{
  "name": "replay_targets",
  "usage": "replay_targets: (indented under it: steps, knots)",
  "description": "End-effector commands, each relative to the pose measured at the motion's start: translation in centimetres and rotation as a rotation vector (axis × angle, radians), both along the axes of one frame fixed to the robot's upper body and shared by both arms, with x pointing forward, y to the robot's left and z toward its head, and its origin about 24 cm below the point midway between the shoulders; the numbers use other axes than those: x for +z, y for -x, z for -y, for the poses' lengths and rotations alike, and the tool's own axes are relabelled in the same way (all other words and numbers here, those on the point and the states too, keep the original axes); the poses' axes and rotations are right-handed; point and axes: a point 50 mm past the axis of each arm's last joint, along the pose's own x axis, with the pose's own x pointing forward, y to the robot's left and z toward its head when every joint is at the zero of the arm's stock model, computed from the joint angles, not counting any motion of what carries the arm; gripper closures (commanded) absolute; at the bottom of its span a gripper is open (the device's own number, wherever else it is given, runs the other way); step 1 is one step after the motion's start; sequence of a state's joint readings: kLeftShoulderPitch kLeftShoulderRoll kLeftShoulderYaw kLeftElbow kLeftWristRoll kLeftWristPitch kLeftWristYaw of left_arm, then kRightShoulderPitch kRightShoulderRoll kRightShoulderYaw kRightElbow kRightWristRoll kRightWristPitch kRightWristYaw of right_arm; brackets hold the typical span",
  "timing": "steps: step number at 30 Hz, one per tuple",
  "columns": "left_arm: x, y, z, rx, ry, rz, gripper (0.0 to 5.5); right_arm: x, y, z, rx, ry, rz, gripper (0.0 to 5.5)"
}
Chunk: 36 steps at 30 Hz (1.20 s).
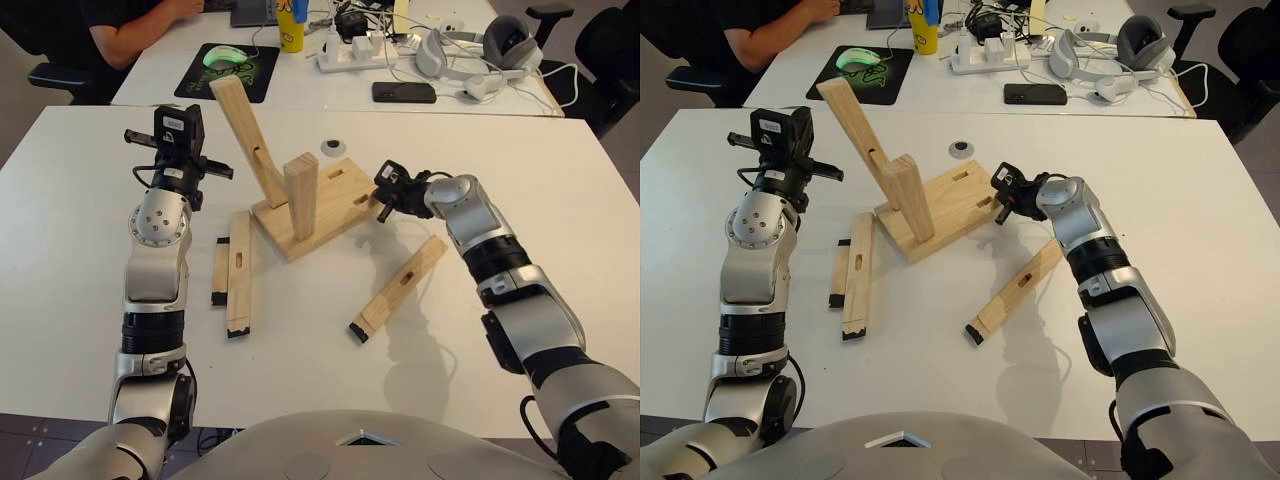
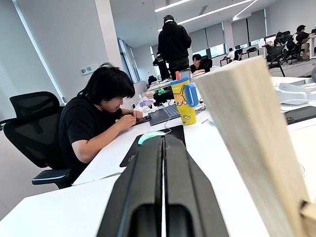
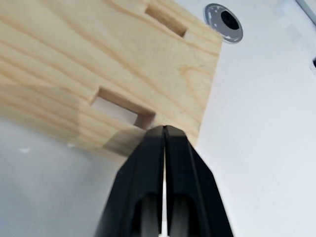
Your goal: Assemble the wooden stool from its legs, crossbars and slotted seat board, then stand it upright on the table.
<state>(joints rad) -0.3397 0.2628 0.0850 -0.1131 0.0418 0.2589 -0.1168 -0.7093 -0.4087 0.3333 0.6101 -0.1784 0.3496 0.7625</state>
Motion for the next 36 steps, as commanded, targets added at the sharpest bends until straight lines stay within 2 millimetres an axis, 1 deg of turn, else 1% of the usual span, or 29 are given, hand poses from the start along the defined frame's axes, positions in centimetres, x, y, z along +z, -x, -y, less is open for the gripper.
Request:
replay_targets:
  steps: [1, 4, 7, 9, 10, 12, 14, 17, 20, 21, 23, 25, 27, 30, 33, 35, 36]
  knots:
    - [0.0, 0.2, -0.7, 0.028, 0.003, 0.000, 5.48, -8.0, 9.9, 2.1, 0.073, 0.066, -0.547, 5.50]
    - [-0.1, 0.5, -1.1, 0.042, 0.004, -0.003, 5.48, -7.1, 12.8, 2.2, 0.146, 0.063, -0.608, 5.50]
    - [-0.3, 0.7, -1.2, 0.049, 0.003, -0.010, 5.48, -5.7, 14.9, 1.0, 0.226, 0.007, -0.653, 5.50]
    - [-0.3, 0.8, -1.3, 0.050, 0.003, -0.012, 5.48, -4.9, 15.6, -0.2, 0.274, -0.057, -0.663, 5.50]
    - [-0.3, 0.7, -1.3, 0.048, 0.003, -0.012, 5.48, -4.5, 15.7, -0.8, 0.294, -0.093, -0.651, 5.50]
    - [-0.3, 0.8, -1.2, 0.048, 0.003, -0.014, 5.48, -3.6, 15.2, -2.1, 0.309, -0.183, -0.598, 5.50]
    - [-0.3, 0.7, -1.2, 0.044, 0.004, -0.017, 5.48, -3.0, 14.4, -3.2, 0.282, -0.257, -0.534, 5.50]
    - [-0.3, 0.7, -1.1, 0.034, 0.001, -0.019, 5.48, -3.3, 14.0, -3.9, 0.251, -0.274, -0.476, 5.50]
    - [-0.4, 0.6, -1.0, 0.024, -0.002, -0.030, 5.48, -2.9, 13.2, -4.3, 0.206, -0.346, -0.393, 5.50]
    - [-0.5, 0.7, -1.0, 0.021, -0.003, -0.033, 5.48, -2.6, 12.9, -4.4, 0.191, -0.380, -0.373, 5.50]
    - [-0.7, 0.8, -1.1, 0.017, -0.005, -0.040, 5.48, -1.0, 12.1, -4.3, 0.171, -0.473, -0.319, 5.50]
    - [-0.9, 0.9, -1.3, 0.021, -0.006, -0.048, 5.48, 0.8, 11.4, -4.0, 0.169, -0.564, -0.270, 5.50]
    - [-1.1, 1.0, -1.3, 0.021, -0.008, -0.053, 5.48, 2.3, 11.2, -3.3, 0.164, -0.631, -0.254, 5.50]
    - [-1.1, 1.1, -1.4, 0.026, -0.008, -0.052, 5.48, 3.9, 10.9, -1.8, 0.145, -0.646, -0.233, 5.50]
    - [-1.0, 1.1, -1.4, 0.025, -0.007, -0.051, 5.48, 4.6, 10.6, 0.5, 0.080, -0.600, -0.205, 5.50]
    - [-1.0, 1.1, -1.5, 0.024, -0.006, -0.049, 5.48, 4.2, 10.1, 2.0, 0.014, -0.526, -0.173, 5.50]
    - [-1.0, 1.1, -1.4, 0.022, -0.005, -0.050, 5.48, 3.7, 9.7, 2.9, -0.027, -0.464, -0.154, 5.50]
